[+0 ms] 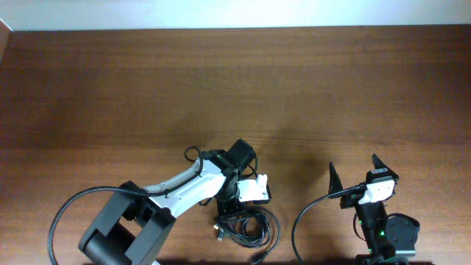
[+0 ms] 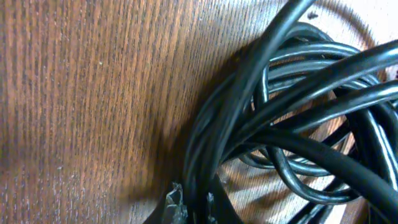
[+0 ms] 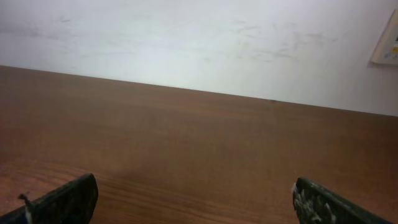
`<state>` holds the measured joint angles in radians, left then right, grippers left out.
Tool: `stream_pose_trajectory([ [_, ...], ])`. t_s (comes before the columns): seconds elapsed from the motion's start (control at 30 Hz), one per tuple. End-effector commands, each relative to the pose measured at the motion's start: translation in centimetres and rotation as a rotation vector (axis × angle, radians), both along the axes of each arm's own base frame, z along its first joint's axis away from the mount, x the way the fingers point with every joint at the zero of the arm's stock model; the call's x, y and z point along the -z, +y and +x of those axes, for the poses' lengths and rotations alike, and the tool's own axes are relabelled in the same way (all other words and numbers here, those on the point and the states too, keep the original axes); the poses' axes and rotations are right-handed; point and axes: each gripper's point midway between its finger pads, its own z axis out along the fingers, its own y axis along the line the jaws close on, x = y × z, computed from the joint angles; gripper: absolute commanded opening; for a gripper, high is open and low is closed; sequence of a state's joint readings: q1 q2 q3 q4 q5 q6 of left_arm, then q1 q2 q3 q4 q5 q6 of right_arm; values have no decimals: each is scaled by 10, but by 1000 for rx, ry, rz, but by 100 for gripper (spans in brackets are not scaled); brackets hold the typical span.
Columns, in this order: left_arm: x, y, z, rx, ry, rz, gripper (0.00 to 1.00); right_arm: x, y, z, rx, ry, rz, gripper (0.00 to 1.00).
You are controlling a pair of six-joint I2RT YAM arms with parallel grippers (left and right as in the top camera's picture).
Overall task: Untangle cables
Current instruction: 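Close the left gripper on the cable loops and lift the bundle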
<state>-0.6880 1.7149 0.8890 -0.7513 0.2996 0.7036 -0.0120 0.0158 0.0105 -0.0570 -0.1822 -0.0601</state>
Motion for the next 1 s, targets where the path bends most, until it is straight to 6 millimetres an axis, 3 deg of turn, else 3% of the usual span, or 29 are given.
stream_pose_trajectory([
  [0.0,15,12,-4,15,4,67,0,2,2,-1,-11,1,-3,99],
  [0.17,11,16,17,-26,-75,123,0,2,2,-1,-11,1,-3,99],
  [0.4,-15,14,90,-225,-320,184,0,2,2,-1,-11,1,-3,99],
  [0.63,-30,14,149,-516,-445,68,0,2,2,-1,-11,1,-3,99],
  [0.77,-39,31,183,-711,-486,5,0,2,2,-1,-11,1,-3,99],
  [0.97,-43,62,204,-853,-494,-5,0,2,2,-1,-11,1,-3,99],
])
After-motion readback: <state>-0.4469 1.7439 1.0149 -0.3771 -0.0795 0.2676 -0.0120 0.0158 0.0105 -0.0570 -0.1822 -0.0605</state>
